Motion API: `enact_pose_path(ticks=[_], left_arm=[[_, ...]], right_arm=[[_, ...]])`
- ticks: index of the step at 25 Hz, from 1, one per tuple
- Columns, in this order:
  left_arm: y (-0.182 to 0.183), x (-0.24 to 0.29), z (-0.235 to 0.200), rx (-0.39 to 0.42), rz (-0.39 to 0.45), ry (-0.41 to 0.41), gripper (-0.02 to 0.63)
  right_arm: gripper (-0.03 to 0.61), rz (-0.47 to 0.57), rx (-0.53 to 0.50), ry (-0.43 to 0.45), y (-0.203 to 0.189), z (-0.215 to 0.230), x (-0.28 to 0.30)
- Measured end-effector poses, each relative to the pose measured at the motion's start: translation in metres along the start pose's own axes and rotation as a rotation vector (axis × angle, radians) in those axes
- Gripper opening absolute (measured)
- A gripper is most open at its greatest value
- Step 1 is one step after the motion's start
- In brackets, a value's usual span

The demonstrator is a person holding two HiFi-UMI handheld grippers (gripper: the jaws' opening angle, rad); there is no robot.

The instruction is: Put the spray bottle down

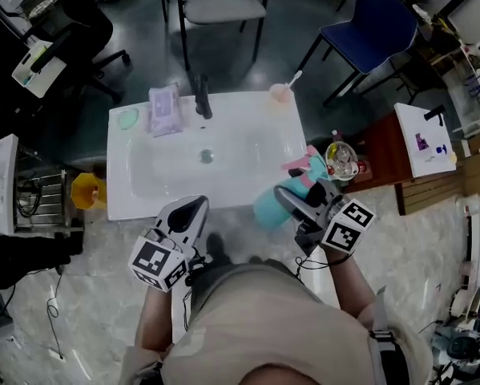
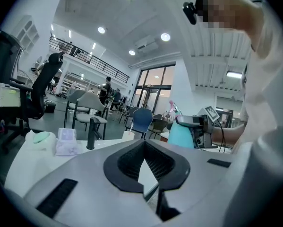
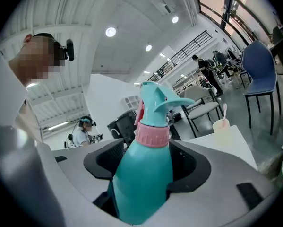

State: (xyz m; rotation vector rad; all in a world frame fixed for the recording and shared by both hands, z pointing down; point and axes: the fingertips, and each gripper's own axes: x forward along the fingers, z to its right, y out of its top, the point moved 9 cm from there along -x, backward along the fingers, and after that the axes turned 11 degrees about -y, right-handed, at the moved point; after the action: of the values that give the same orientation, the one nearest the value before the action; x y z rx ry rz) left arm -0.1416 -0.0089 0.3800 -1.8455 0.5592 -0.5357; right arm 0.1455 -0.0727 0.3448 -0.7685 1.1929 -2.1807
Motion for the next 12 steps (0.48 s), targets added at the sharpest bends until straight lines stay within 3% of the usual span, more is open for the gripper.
enact_pose_path(ticks=[12], left_arm=[[-0.003, -0.013, -0.029, -0.055, 0.037, -0.04, 0.01]], right_arm=[[0.273, 0.034, -0.121, -0.052, 0.004, -0.013, 0.034]])
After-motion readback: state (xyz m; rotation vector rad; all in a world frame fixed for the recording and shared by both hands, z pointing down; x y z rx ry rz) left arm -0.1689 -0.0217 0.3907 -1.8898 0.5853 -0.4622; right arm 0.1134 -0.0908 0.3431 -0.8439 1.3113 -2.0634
